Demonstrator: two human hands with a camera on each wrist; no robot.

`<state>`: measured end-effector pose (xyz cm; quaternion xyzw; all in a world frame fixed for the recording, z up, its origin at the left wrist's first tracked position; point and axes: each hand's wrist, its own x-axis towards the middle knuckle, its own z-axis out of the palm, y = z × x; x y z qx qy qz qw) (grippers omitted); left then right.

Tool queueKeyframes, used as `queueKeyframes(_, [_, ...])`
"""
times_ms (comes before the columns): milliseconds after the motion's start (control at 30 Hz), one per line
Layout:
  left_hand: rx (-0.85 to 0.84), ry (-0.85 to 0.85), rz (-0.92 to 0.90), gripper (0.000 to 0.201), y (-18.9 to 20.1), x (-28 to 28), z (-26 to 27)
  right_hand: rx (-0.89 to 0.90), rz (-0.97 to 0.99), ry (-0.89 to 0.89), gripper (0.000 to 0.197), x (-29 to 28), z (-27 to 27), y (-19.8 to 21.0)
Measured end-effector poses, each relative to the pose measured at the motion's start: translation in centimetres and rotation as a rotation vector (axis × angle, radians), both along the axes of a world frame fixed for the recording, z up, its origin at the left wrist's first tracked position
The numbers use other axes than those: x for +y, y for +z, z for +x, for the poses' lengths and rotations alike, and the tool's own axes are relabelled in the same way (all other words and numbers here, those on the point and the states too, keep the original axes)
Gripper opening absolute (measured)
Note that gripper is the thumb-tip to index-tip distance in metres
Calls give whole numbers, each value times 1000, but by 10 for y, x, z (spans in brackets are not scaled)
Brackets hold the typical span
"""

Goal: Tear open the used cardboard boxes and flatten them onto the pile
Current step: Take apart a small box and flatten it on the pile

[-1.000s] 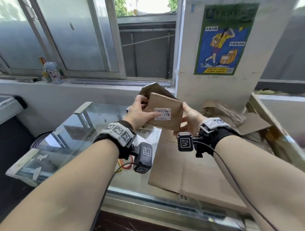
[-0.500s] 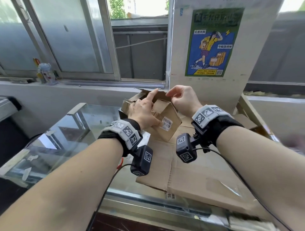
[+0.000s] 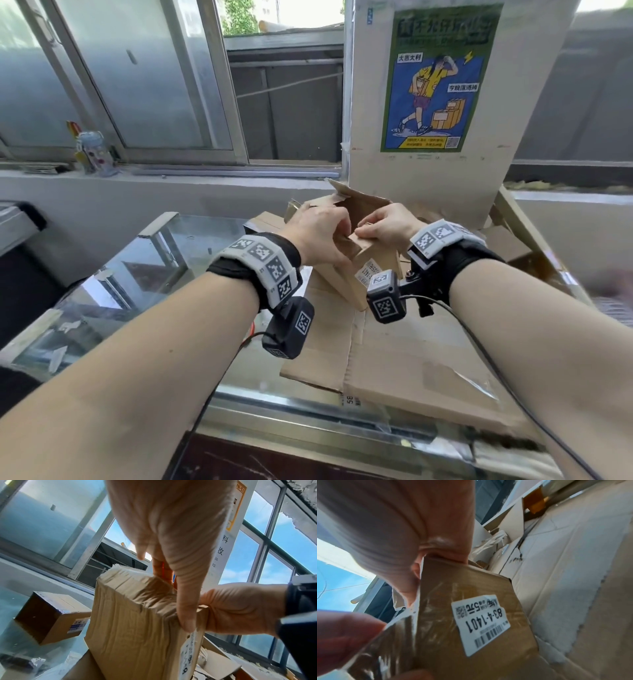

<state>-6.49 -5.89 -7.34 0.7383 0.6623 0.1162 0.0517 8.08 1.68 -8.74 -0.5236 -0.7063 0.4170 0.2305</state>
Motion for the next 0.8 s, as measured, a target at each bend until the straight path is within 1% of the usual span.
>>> queueKeyframes(67, [109,-19,-1,51,0,1,5,6,-10,-11,20,-1,-1,-4])
queueKeyframes(167, [165,-51,-34,48,-3,2,10,2,8,7,12,-1,-2,-7])
queueKeyframes(267, [145,-90,-53,39,-8,3,11,-20,-12,18,4,-3,-2,-7])
queueKeyframes(367, [100,-86,-57,30,-11,4,15,-39,-22,24,16,-1,-1,-6])
queueKeyframes(433, [62,-85,-55,26,-7,5,16,-44,-36,39,14,-1,0,-3])
queueKeyframes(500, [-13,-80,-86,25,-3,6,13,-35,-62,80,5,0,0,-1])
queueKeyframes(533, [-86,-69,-110,25,0,6,9,-16,-85,116,4,0,1,1])
queueKeyframes(600, [-247,-33,-152,27,6,5,2,78,-159,185,7,0,3,6])
queueKeyframes(667, [-344,-12,-159,28,14,3,-4,162,-203,260,17,2,7,13])
queueKeyframes(733, [-401,0,-153,27,23,3,-10,176,-220,331,24,4,9,22])
queueKeyframes(800, [-495,13,-139,29,32,3,-17,163,-220,356,28,6,10,34])
